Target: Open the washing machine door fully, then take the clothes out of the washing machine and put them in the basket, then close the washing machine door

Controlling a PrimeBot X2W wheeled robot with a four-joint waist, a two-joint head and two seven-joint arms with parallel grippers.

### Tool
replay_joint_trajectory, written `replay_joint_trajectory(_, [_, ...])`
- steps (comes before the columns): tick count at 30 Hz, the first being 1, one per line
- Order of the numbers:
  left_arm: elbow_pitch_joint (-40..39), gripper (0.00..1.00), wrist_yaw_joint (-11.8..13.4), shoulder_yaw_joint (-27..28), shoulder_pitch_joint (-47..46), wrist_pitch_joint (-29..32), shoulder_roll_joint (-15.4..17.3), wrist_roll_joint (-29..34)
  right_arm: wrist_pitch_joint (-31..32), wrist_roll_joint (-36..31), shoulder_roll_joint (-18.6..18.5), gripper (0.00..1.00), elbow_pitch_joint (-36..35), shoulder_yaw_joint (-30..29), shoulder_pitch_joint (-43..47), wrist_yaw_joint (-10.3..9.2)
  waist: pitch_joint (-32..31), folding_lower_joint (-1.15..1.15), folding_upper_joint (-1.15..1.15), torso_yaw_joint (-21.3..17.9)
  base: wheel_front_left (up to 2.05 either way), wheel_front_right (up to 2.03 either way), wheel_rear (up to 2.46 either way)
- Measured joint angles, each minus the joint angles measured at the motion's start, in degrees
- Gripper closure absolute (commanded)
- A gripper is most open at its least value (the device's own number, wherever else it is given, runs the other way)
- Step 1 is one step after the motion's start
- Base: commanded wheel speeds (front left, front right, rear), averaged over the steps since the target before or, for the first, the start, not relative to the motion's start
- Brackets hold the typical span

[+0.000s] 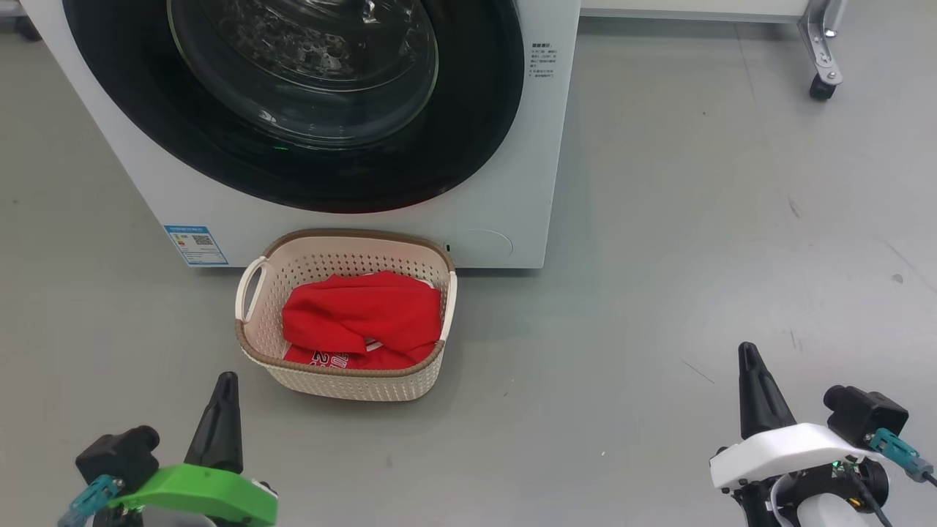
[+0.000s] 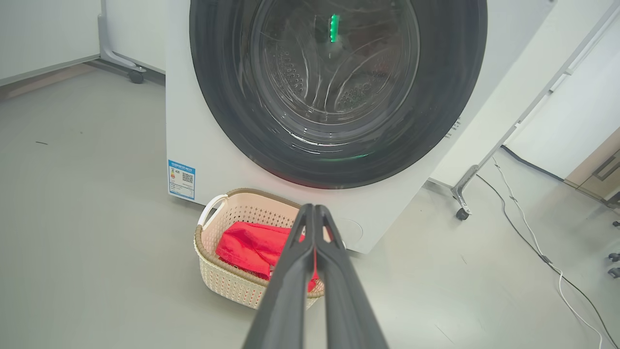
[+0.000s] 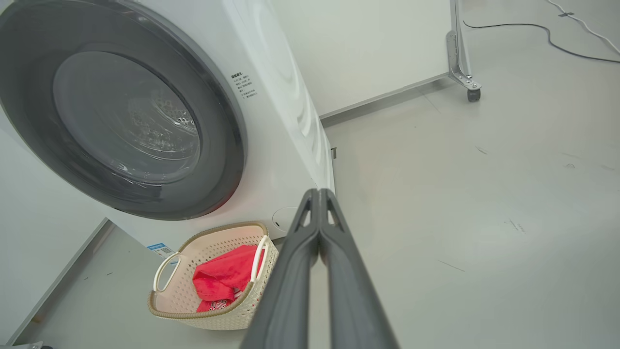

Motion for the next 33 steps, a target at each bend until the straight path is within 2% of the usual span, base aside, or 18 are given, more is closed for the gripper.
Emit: replay_joint_trajectory(33, [-0.12,1.00,0.00,3.33,-0.01,5.64,-0.16,-17.90,5.56,19.37,0.10,1.00,0.24,-4.37,-0.37,0.80,-0.93,0.00,0.00,-0.42,0.00,0.00,0.00])
